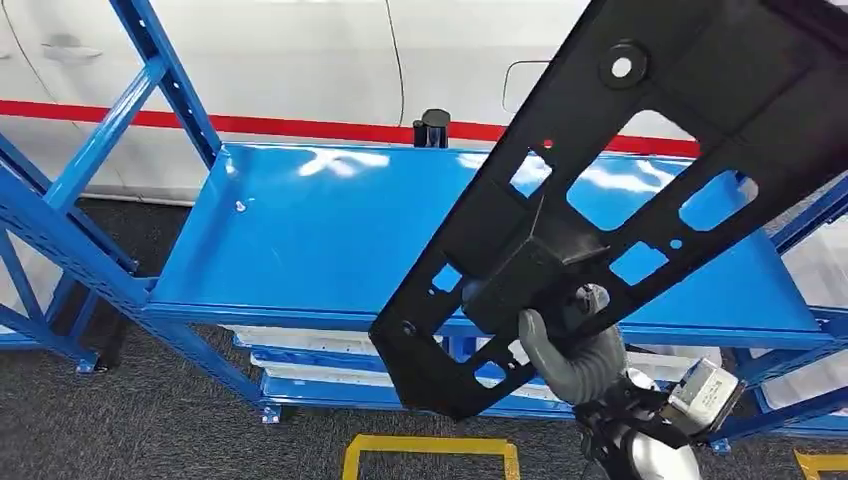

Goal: Take the parts from the cabinet and place them on the table.

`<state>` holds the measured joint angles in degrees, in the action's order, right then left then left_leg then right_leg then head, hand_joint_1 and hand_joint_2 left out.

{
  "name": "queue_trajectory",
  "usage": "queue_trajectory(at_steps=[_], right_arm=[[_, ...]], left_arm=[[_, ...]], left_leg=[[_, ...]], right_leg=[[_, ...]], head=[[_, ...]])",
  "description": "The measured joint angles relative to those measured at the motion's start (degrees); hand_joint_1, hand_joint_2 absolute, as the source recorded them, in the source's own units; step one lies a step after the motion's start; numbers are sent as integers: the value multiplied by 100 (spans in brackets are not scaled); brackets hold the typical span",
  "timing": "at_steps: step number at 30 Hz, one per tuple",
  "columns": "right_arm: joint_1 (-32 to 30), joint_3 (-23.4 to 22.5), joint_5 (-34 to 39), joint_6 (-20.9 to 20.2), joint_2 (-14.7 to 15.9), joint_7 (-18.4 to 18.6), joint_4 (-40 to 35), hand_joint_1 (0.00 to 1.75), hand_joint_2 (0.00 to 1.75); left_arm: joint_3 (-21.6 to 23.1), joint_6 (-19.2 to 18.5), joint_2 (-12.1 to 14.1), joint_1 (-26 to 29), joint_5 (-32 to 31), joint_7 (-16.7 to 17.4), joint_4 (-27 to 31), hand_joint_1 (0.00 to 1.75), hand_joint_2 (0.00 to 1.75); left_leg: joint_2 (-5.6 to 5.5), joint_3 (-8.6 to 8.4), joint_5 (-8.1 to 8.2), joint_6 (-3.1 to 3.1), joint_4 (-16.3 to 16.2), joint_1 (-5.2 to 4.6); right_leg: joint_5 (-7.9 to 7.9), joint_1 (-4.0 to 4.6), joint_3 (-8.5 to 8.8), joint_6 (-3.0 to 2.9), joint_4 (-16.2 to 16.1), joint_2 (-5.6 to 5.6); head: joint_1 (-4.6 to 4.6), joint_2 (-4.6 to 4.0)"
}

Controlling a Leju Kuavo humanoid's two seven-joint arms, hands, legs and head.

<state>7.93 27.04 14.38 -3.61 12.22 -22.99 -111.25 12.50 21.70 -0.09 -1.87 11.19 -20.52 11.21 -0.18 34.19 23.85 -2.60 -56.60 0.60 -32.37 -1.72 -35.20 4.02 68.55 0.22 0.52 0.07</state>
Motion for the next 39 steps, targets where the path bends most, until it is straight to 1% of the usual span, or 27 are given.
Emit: queue_trajectory(at_steps=[2, 4, 5, 6, 7, 8, 9, 11, 12, 13, 14, 15, 17, 18, 21, 23, 24, 26, 27, 29, 30, 32, 33, 34, 37, 38, 39], right_arm=[[-6, -20, 0, 0, 0, 0, 0, 175, 175], [-43, -31, 2, 0, -26, -9, -15, 175, 175], [-44, -42, 0, 0, -24, -11, -15, 175, 175], [-54, -41, 0, 0, -28, -9, -15, 175, 175], [-61, -44, 2, 0, -33, -11, -18, 175, 175], [-56, -44, 0, 0, -39, -11, -17, 175, 175], [-65, -44, 0, 0, -50, -11, -17, 175, 175], [-73, -44, 0, -4, -57, -11, -17, 175, 175], [-80, -42, 0, -11, -57, -11, -17, 175, 175], [-85, -41, 0, -20, -57, -11, -17, 175, 175], [-92, -42, 0, -22, -57, -11, -17, 175, 175], [-94, -41, 0, -28, -57, -11, -17, 175, 175], [-99, -48, 4, -81, -57, -9, -22, 175, 175], [-130, -66, 0, -127, -66, -2, -53, 175, 175], [-243, -161, -109, -386, -118, 2, -140, 175, 175], [-342, -234, -203, -544, -136, -2, -205, 175, 175], [-370, -260, -221, -586, -136, -4, -230, 175, 175], [-404, -302, -240, -627, -142, -4, -254, 175, 175], [-434, -326, -249, -649, -142, -4, -256, 175, 175], [-485, -345, -284, -691, -144, -6, -258, 175, 175], [-495, -350, -343, -708, -142, -13, -269, 175, 175], [-503, -354, -455, -713, -142, -22, -335, 175, 175], [-500, -360, -487, -713, -144, -22, -380, 175, 175], [-498, -361, -518, -715, -149, -17, -417, 175, 175], [-524, -367, -623, -715, -151, 20, -433, 175, 175], [-545, -365, -656, -717, -146, 39, -431, 175, 175], [-556, -358, -692, -719, -142, 54, -431, 175, 175]], left_arm=[[0, -4, 0, -1, 2, 0, 0, 0, 175], [0, -2, 15, -1, 2, 0, -4, 0, 175], [0, 2, 17, -9, 0, 0, -4, 0, 175], [0, 2, 13, -2, 0, 0, -4, 0, 175], [0, 2, 11, 7, 0, 2, -9, 0, 175], [0, 2, 13, 9, 0, 2, -18, 0, 175], [0, 2, 13, 9, 0, 2, -20, 0, 175], [0, 2, 13, 4, 0, 2, -20, 0, 175], [0, 2, 15, 4, 0, 2, -22, 0, 175], [0, 2, 15, 5, 0, 2, -22, 0, 175], [0, 2, 13, 5, 0, 2, -22, 0, 175], [0, 2, 13, 4, 0, 2, -22, 0, 175], [0, 7, 17, -3, -35, 2, -22, 0, 175], [0, 7, 20, -22, -48, 4, -22, 0, 175], [4, 4, 28, -17, -101, 37, -24, 0, 175], [13, 2, 20, -15, -107, 50, -28, 0, 175], [22, -4, 18, -21, -114, 50, -26, 0, 175], [24, -13, 24, -32, -129, 48, -26, 0, 175], [26, -18, 24, -32, -136, 46, -26, 0, 175], [28, -39, 13, -29, -144, 44, -26, 0, 175], [28, -44, 9, -30, -144, 44, -26, 0, 175], [28, -46, -2, -31, -142, 44, -26, 0, 175], [28, -46, -4, -31, -136, 44, -26, 0, 175], [26, -46, -9, -38, -114, 42, -26, 0, 175], [24, -46, -9, -30, -81, 17, -26, 0, 175], [24, -46, 4, -18, -61, 9, -31, 0, 175], [26, -46, -2, -18, -50, 0, -31, 0, 175]], left_leg=[[-2, 19, -14, 87, -35, 32], [-24, 53, -30, 178, -80, 1], [-25, 81, -44, 214, -112, -1], [-32, 93, -73, 249, -85, 1], [-37, 124, -89, 283, -99, 30], [-32, 170, 49, 301, -187, 59], [0, 267, 355, 313, -436, 58], [-1, 560, 941, 345, -1285, 58], [-2, 681, 1132, 355, -1719, 58], [-1, 680, 1159, 352, -1887, 58], [-1, 550, 1073, 339, -1789, 58], [-1, 284, 907, 320, -1445, 57], [-4, -454, 621, 263, -407, 56], [-15, -687, 706, 244, -39, 36], [-27, -587, 611, 184, -77, -45], [17, -500, 475, 56, -2, 6], [28, -437, 427, 22, -1, -16], [50, -295, 311, -21, -3, -25], [60, -214, 255, -29, -10, -36], [72, -103, 150, -21, -15, -43], [74, -39, 100, -11, -24, -43], [74, 69, 11, 27, -42, -41], [72, 108, -22, 61, -66, -53], [70, 154, -61, 89, -89, -82], [70, 170, -183, 179, -78, -67], [48, 205, -157, 217, -106, -44], [30, 273, 92, 252, -239, -33]], right_leg=[[315, -71, 599, 131, -1102, -27], [398, -1, 574, 13, -1072, 47], [341, -2, 558, -69, -1087, 59], [347, 9, 535, -94, -1055, 56], [388, -43, 466, -169, -1070, 49], [430, -57, 471, -231, -1074, 37], [461, -39, 411, -294, -1076, 31], [545, -6, 309, -387, -1067, 14], [585, 18, 246, -399, -1063, 3], [624, 40, 197, -397, -1062, 0], [656, 48, 152, -384, -1061, -2], [689, 55, 115, -373, -1060, -2], [743, 56, 83, -328, -1058, -1], [769, 87, 59, -289, -1053, -1], [870, 73, 45, -173, -1068, -30], [855, 95, -8, -102, -1016, -31], [627, 90, -138, -150, -847, -25], [40, 94, -386, -261, -21, -23], [-155, 98, -484, -266, 408, -23], [-160, 95, -397, -185, 654, -24], [-32, 95, -195, -121, 437, -25], [245, 91, 530, -37, -588, -26], [177, 93, 820, -71, -1044, -24], [134, 138, 965, -108, -1276, -15], [175, 162, 824, -192, -1230, -9], [242, 57, 783, -293, -1264, -22], [294, 67, 731, -352, -1258, -35]], head=[[6, 0], [-9, 0], [4, 0], [-22, 0], [-28, 0], [-31, 0], [-48, 0], [-46, 0], [-48, 0], [-48, 0], [-46, 0], [-50, 0], [-50, 0], [-52, 0], [-44, 0], [-41, 0], [-35, 0], [-2, 0], [-2, 0], [2, 0], [11, 0], [9, 0], [4, 0], [0, 0], [-7, 0], [7, 0], [-7, 0]])
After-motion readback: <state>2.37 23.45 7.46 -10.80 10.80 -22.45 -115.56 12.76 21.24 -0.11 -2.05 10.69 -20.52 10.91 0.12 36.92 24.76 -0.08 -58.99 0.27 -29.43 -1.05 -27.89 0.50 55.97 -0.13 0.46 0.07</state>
